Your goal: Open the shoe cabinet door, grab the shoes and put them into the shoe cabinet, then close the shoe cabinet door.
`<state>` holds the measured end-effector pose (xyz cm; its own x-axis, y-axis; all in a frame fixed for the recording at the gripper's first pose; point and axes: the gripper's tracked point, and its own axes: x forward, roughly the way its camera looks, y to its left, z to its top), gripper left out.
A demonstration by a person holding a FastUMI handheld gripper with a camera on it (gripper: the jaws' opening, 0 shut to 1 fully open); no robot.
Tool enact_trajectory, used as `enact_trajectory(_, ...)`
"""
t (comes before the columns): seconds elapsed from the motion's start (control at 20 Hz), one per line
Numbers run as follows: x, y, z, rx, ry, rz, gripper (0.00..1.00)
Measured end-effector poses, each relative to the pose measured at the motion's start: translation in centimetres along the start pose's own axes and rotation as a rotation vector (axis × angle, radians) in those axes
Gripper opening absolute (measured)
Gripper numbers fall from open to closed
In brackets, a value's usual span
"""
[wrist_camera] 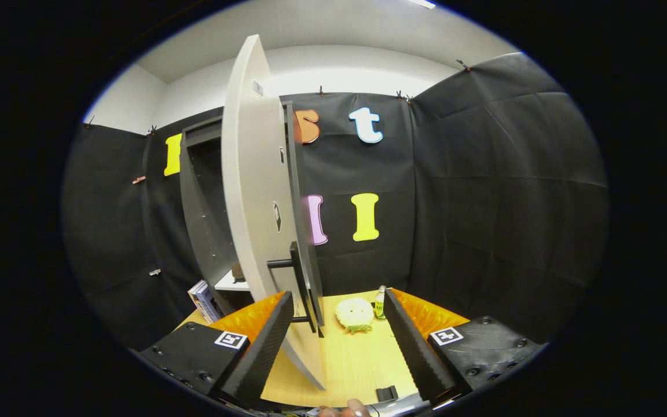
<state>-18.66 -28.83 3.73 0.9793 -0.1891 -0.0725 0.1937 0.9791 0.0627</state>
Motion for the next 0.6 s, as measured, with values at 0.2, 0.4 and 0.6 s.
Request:
enact_trajectory(0.2, 1.3, -0.2, -0.7, 0.012, 0.03, 0.041, 0.99)
enact_trajectory(0.4, 2.1, 1.9, -1.3, -0.005, 0.045, 0.097, 0.99)
enact_trajectory(0.6, 2.2, 2.4, -1.5, 0.009, 0.042, 0.088, 0.99)
